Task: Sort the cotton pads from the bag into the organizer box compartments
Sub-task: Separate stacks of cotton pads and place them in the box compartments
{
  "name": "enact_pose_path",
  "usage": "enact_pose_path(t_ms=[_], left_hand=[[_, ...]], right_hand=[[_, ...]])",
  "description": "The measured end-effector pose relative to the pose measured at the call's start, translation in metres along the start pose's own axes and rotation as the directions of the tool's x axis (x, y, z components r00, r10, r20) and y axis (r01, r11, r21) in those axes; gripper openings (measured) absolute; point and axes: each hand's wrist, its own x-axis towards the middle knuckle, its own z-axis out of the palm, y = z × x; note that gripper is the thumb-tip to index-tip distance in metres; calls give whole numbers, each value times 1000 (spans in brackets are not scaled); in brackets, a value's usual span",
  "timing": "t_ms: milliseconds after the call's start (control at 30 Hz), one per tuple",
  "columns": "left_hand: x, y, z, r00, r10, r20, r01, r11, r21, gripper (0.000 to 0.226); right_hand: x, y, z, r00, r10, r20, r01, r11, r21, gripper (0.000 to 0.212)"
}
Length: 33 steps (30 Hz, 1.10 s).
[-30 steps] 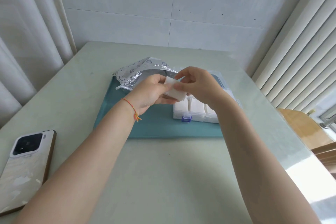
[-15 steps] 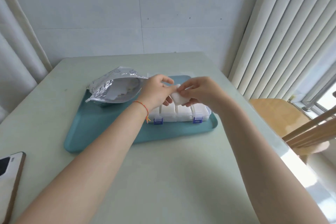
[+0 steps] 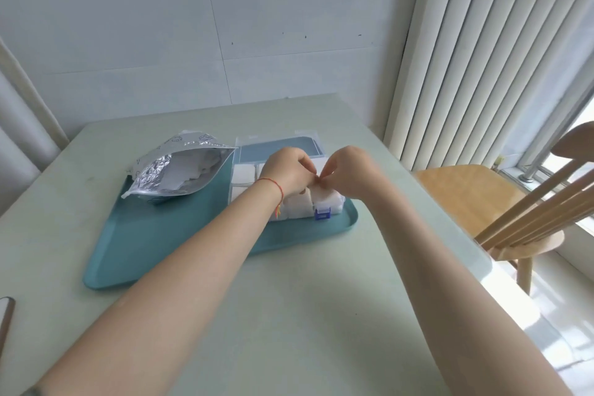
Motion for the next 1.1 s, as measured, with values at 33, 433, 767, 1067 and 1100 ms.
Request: enact_pose_path(t_ms=[33,433,767,1067,1100], left_hand=[[1,1,4,1000,-4,15,3,1000,22,18],[0,1,30,998,50,-41,-39,972,233,17],[-1,4,18,993,106,49,-117,904,412,14],[-16,-44,-49,849,192,-492,-118,977,178,13],[-23,-63,-65,783,204,-587,-108,975,195,13]], right_hand=[[1,3,1,1000,4,-5,-4,1000,-31,10],[1,14,19,968,-209,-136,129,886,-446,31],[3,22,5,999,-51,3,49,937,-345,35],[5,-49,24,949,-263,-174,250,964,-93,20],[7,-65,32,944,-298,-139,289,954,-79,20]])
